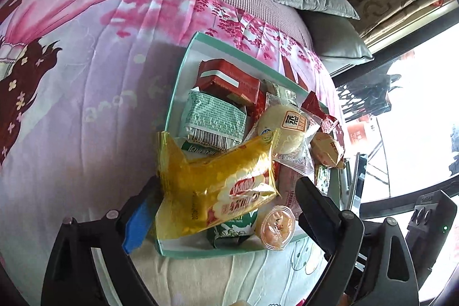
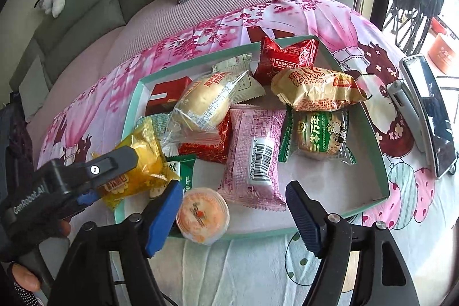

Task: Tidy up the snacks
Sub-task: 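Withdraw both open tools from the tray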

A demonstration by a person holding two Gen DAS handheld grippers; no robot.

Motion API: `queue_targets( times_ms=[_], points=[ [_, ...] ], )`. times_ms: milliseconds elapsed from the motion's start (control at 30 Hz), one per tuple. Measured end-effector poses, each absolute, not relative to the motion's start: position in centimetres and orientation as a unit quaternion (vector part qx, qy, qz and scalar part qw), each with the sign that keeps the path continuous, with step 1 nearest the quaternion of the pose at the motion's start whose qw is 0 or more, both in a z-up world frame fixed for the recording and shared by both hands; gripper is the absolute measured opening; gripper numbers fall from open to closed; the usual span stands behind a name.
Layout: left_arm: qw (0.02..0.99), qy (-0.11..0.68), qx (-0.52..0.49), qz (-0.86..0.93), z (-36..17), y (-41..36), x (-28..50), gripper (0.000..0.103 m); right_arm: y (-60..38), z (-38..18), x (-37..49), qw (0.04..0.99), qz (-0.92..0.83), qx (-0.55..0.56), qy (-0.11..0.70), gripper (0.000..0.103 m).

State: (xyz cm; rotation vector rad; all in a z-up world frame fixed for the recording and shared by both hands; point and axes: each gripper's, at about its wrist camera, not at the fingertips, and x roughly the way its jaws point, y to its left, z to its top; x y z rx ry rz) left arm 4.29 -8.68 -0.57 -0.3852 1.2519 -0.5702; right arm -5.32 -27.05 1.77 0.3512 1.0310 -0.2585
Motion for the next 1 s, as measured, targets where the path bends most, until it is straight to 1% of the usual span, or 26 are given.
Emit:
queue_targets(
  times_ms=[33, 67, 133, 300, 400, 533, 667, 867, 1000],
  points=[
    [0.762, 0.571, -0.172, -0.252, -0.4, -8.4, 4.1, 0.1, -26.9, 1.8, -5.5, 0.848, -0.122, 0.165, 0.488, 0.078],
    [0.771, 0.566, -0.163, -0.24, -0.3, -8.1, 3.8, 0.103, -26.8, 1.8, -5.7, 0.849, -0.12, 0.164, 0.488, 0.078],
    [0.784, 0.559, -0.153, -0.222, -0.2, -7.3, 3.5, 0.103, -26.5, 1.9, -5.9, 0.85, -0.118, 0.162, 0.488, 0.078],
    [0.794, 0.547, -0.169, -0.204, -0.1, -4.9, 2.7, 0.103, -26.0, 2.0, -6.4, 0.852, -0.113, 0.155, 0.488, 0.078],
    [0.816, 0.528, -0.154, -0.179, 0.7, -3.6, 1.5, 0.103, -25.6, 2.0, -6.8, 0.853, -0.112, 0.151, 0.488, 0.078],
    [0.863, 0.491, -0.072, -0.097, 2.0, -2.4, -0.4, 0.103, -24.6, 1.8, -7.2, 0.855, -0.11, 0.135, 0.489, 0.078],
    [0.884, 0.466, 0.016, -0.032, 2.7, -1.8, -1.9, 0.103, -23.2, 1.7, -7.5, 0.858, -0.107, 0.112, 0.489, 0.082],
    [0.873, 0.484, 0.064, -0.004, 1.8, -1.6, -3.1, 0.103, -21.5, 1.2, -8.0, 0.862, -0.102, 0.089, 0.488, 0.083],
    [0.871, 0.487, 0.071, 0.001, 1.8, -1.5, -3.5, 0.103, -21.3, 0.8, -7.9, 0.862, -0.103, 0.082, 0.489, 0.083]
  ],
)
